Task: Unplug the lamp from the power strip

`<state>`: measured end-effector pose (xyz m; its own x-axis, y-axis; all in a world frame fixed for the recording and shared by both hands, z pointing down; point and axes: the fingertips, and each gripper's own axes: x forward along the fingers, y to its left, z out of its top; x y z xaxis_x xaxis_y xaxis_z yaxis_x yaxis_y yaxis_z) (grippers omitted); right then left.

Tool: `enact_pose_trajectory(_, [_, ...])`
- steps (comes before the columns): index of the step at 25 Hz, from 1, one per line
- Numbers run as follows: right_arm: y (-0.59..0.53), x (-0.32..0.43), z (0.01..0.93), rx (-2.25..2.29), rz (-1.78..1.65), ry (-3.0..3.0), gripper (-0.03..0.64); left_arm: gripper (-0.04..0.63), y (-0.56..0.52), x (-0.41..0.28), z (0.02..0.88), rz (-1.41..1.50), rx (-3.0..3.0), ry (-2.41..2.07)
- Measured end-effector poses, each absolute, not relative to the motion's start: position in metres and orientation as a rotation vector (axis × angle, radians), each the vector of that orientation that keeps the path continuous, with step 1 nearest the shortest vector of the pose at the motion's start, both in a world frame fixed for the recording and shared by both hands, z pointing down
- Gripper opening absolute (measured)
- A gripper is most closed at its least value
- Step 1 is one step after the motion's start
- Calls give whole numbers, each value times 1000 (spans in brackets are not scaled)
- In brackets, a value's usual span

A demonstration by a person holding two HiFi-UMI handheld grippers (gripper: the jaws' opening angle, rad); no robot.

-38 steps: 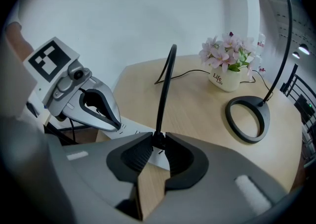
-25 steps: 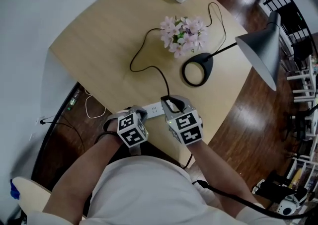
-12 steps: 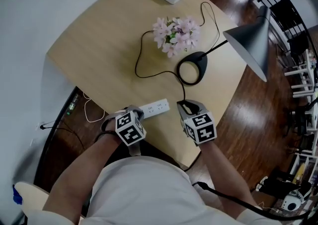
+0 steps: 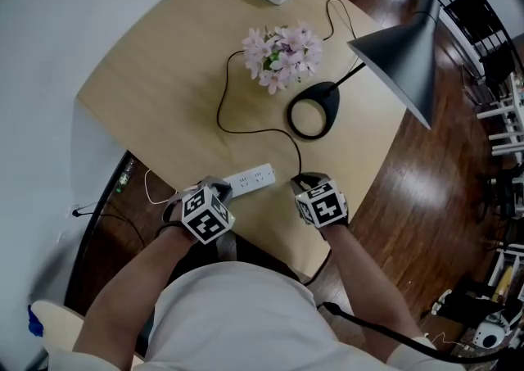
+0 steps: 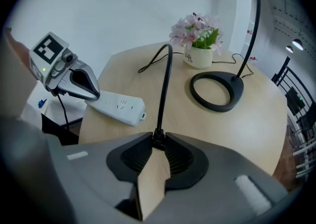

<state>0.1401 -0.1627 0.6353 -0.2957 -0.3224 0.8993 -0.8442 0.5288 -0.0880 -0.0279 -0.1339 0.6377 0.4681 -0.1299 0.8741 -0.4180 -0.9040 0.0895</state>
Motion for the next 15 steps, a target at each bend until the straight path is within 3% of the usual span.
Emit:
enact_pose_trajectory(5, [-168, 137, 637, 952, 714, -1913, 87, 6, -136, -29, 633, 1349, 2404, -518])
enact_pose_trajectory(15, [-175, 135, 641, 905, 710, -2007, 86, 6, -142, -66, 565, 889, 2289, -890])
